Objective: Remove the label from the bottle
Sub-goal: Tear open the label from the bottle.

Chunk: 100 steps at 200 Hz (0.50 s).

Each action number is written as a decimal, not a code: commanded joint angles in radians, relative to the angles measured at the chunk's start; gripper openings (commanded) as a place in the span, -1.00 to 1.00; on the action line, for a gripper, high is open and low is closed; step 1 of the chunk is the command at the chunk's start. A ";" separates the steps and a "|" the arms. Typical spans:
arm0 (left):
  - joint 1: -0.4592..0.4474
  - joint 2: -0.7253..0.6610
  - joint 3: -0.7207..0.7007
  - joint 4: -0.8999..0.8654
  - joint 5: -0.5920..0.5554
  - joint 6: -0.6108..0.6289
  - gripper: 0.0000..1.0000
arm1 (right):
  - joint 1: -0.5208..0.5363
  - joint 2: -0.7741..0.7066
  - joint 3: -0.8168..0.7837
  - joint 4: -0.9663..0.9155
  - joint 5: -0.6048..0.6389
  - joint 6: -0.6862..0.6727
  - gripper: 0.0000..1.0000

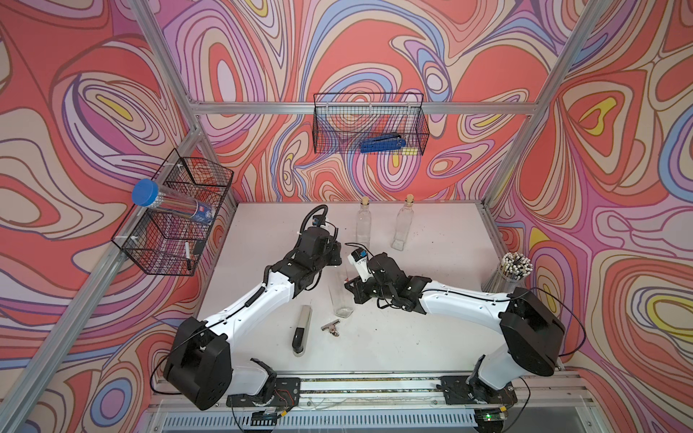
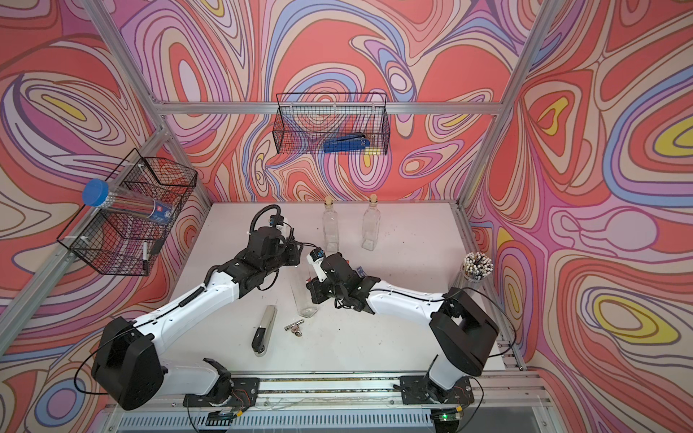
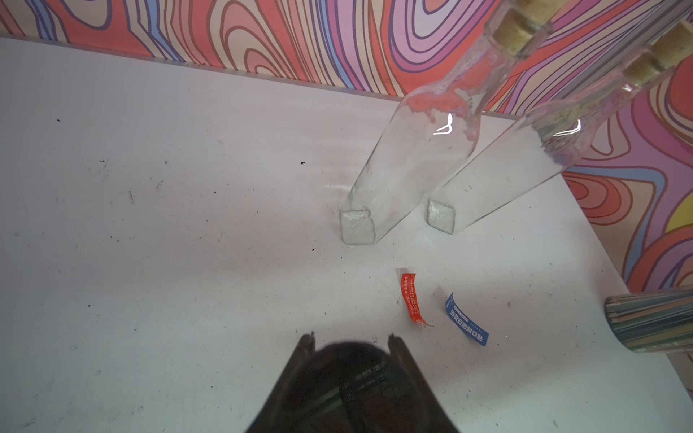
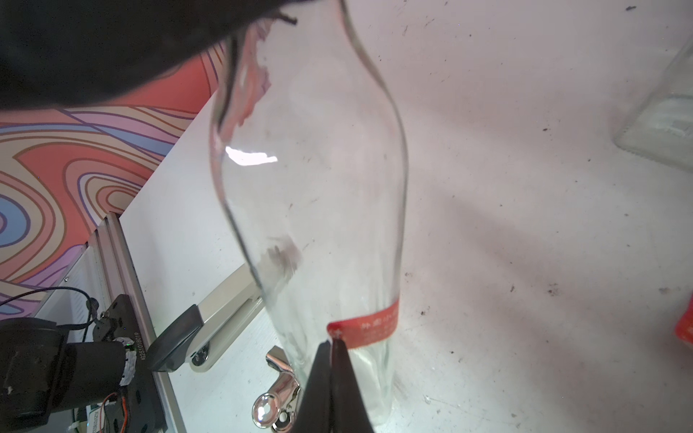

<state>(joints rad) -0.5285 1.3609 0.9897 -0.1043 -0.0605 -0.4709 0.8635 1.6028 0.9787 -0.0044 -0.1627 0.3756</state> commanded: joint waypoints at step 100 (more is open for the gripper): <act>-0.005 -0.043 -0.013 -0.034 0.062 0.044 -1.00 | -0.017 0.010 -0.005 -0.065 0.151 0.005 -1.00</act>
<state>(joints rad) -0.5285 1.3609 0.9897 -0.0994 -0.0540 -0.4603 0.8658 1.6016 0.9821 -0.0120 -0.1440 0.3759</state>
